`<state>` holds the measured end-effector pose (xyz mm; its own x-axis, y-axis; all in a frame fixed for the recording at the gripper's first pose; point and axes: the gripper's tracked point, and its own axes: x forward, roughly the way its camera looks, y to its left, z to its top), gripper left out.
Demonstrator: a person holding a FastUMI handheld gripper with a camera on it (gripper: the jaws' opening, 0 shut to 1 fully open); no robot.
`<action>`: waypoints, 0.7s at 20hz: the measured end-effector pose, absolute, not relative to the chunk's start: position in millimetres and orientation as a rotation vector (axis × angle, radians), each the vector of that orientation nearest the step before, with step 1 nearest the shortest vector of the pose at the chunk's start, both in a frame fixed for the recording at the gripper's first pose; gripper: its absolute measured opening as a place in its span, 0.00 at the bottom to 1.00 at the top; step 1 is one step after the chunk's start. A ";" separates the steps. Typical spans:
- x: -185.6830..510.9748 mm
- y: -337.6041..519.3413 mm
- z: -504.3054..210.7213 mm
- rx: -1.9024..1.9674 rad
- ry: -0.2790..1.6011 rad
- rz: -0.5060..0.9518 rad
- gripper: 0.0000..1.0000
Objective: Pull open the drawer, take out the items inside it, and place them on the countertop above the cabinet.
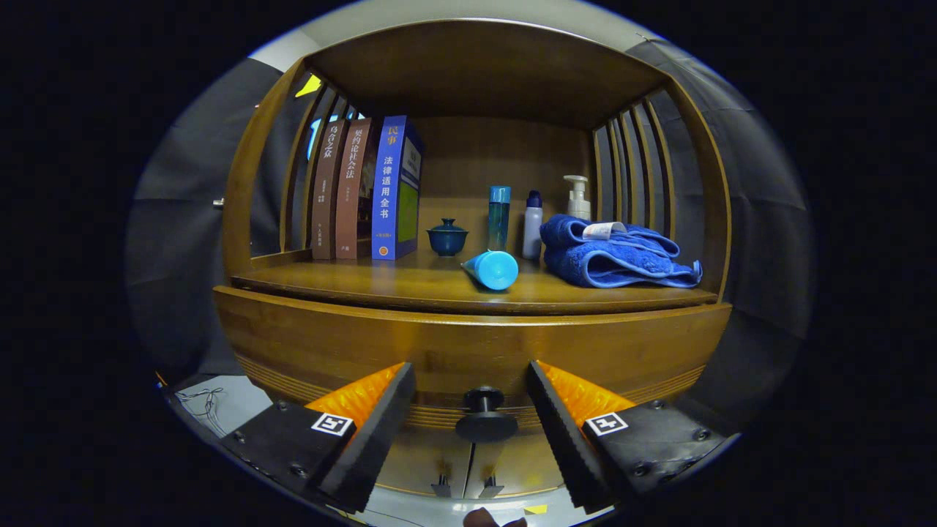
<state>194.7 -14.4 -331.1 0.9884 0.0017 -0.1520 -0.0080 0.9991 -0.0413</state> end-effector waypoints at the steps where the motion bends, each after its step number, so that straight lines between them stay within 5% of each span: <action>1: 198.4 -14.1 -330.9 -0.047 0.151 0.005 1.00; 14: 188.0 -24.0 -295.5 0.012 0.146 -0.028 1.00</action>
